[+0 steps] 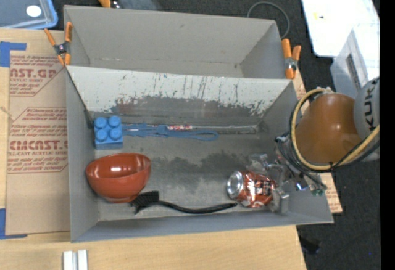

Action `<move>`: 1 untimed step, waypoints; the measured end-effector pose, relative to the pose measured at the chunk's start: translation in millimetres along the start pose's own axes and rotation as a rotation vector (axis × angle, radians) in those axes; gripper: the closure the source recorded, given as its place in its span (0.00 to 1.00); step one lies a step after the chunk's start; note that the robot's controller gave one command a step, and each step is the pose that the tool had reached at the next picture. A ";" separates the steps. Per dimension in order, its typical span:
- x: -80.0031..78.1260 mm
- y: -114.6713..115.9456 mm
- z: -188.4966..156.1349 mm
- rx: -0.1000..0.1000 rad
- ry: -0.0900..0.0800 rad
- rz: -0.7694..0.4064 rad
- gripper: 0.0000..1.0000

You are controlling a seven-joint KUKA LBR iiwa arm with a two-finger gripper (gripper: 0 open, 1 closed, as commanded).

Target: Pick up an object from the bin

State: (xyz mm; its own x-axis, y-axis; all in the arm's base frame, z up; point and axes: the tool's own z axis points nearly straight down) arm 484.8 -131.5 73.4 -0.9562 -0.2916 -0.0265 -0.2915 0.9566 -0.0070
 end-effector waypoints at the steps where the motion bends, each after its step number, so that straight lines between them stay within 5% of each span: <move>1: 0.6 7.5 2.0 -0.003 0.011 -0.135 1.00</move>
Offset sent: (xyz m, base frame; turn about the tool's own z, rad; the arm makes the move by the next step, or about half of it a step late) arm 0.0000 0.0000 0.0000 0.0000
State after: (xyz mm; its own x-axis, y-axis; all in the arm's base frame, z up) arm 482.2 -124.5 71.4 -0.9086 -0.4175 -0.0149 -0.4174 0.9087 -0.0069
